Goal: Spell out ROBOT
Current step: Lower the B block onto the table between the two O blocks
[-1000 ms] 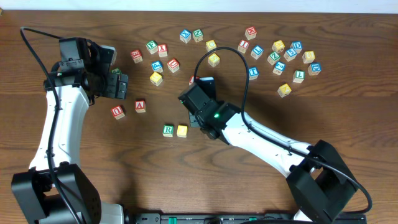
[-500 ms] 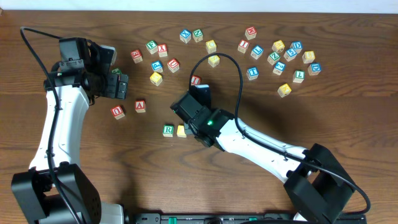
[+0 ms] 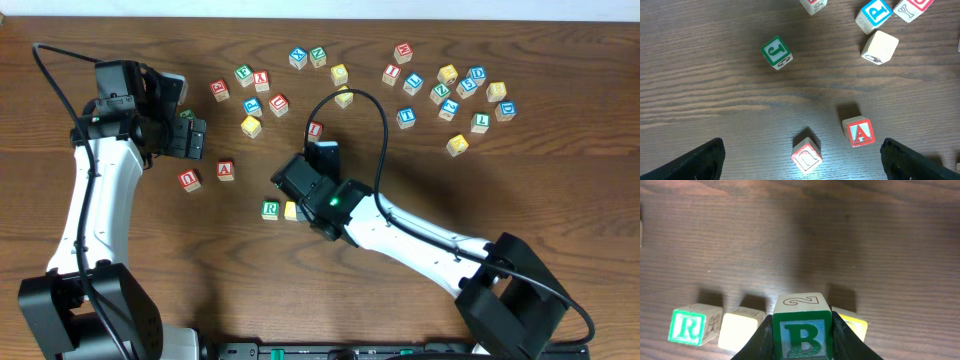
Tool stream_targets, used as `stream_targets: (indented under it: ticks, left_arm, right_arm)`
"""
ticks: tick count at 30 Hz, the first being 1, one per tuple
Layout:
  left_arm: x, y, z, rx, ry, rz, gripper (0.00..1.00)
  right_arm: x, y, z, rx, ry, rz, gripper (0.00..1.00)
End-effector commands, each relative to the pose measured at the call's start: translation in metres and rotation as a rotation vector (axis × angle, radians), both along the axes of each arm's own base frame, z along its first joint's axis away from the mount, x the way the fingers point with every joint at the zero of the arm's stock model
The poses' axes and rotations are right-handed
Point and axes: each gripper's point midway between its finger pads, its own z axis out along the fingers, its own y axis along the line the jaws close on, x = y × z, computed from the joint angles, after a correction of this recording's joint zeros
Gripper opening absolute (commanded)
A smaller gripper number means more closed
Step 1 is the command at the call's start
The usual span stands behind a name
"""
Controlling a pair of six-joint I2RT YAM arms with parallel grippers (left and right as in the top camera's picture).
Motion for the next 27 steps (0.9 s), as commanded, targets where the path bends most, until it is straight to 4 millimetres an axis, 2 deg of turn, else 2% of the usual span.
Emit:
stream_targets:
  ticks: [1,7,12,22,27]
  left_arm:
    - [0.005,-0.002,0.004,-0.006,-0.009,-0.012,0.98]
    - [0.005,-0.002,0.004,-0.006,-0.009,-0.012,0.98]
    - [0.005,-0.002,0.004,-0.006,-0.009,-0.012,0.97]
    - [0.005,-0.002,0.004,-0.006,-0.009,-0.012,0.98]
    - [0.005,-0.002,0.004,-0.006,-0.009,-0.012,0.98]
  right_arm:
    - [-0.005,0.005,0.006,0.015,-0.023,-0.017,0.23]
    - [-0.014,0.015,-0.011,0.001,-0.005,-0.006,0.23]
    - [-0.016,0.016,-0.019,-0.015,0.002,-0.009,0.22]
    - [-0.013,0.012,-0.018,-0.026,-0.013,-0.026,0.22]
    - [-0.014,0.004,-0.019,-0.049,-0.015,-0.060,0.22]
